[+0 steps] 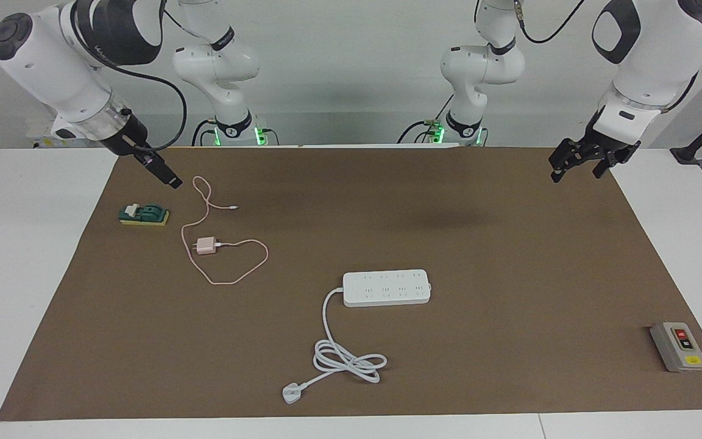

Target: Plug charger into power strip

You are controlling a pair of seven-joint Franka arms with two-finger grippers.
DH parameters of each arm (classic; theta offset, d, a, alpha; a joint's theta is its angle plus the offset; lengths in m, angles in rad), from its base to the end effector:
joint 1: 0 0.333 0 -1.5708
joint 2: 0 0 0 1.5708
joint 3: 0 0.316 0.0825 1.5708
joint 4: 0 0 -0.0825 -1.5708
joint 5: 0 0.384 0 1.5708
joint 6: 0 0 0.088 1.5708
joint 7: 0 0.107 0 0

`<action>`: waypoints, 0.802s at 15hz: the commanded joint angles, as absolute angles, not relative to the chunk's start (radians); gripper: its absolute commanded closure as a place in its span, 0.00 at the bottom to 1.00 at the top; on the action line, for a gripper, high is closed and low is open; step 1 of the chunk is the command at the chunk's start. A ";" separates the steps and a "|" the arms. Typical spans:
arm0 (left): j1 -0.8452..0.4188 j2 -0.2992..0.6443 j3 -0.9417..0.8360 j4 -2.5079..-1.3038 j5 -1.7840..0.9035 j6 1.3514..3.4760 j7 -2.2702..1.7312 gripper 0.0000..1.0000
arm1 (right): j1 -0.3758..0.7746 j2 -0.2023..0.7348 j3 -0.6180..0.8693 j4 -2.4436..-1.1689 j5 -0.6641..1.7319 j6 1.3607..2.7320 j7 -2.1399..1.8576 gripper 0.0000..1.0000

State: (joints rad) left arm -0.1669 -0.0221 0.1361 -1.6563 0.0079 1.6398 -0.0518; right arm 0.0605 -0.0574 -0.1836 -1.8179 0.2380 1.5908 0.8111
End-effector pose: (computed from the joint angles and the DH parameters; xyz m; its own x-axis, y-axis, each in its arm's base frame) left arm 0.5524 -0.0154 0.6021 0.9998 0.0204 0.0056 0.0205 -0.9998 -0.0046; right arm 0.5251 -0.0420 0.5442 0.5550 -0.7787 -0.2926 -0.8211 -0.5692 -0.0429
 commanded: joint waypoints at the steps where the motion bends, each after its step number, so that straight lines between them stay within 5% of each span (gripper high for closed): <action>1: -0.172 -0.048 0.141 -1.687 0.011 1.652 -0.035 0.00 | 0.046 -0.074 -0.179 -1.911 0.334 1.658 1.001 0.00; 12: -0.147 -0.106 0.143 -1.817 -0.379 1.724 0.014 0.00 | -0.052 0.063 -0.179 -2.031 0.483 1.842 1.079 0.00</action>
State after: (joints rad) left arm -0.1457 -0.0401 0.1446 -1.7027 -0.3062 1.6472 -0.0038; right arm -0.0453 0.0365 -0.1876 -2.0080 0.4542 1.8063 1.1167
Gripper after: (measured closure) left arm 0.000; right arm 0.000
